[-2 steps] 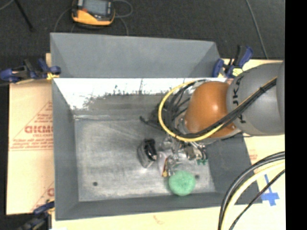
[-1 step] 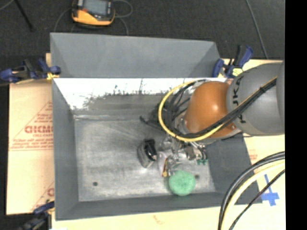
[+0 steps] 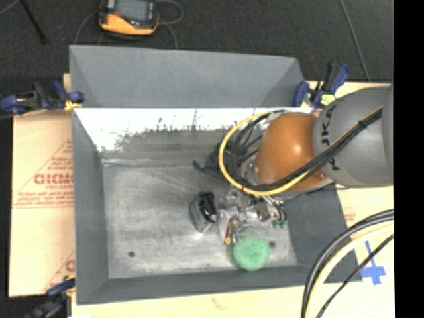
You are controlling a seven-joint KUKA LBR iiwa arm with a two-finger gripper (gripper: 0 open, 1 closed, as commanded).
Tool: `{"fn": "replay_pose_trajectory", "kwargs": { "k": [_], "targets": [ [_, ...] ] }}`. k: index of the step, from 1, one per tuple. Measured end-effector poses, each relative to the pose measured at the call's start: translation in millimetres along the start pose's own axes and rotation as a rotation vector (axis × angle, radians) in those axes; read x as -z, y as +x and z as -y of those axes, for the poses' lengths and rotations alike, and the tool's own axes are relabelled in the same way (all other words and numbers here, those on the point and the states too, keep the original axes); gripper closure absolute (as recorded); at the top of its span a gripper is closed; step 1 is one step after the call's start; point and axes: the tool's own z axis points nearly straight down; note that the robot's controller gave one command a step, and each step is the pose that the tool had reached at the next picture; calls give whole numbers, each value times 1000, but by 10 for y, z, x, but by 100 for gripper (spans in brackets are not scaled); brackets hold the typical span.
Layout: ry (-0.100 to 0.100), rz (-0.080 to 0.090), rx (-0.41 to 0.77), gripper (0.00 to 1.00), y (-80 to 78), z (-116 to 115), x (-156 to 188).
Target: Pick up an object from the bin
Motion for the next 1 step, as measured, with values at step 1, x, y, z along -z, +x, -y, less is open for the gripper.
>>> {"fn": "replay_pose_trajectory", "kwargs": {
  "k": [1],
  "targets": [
    [0,0,0,100,0,0,0]
  ]
}}
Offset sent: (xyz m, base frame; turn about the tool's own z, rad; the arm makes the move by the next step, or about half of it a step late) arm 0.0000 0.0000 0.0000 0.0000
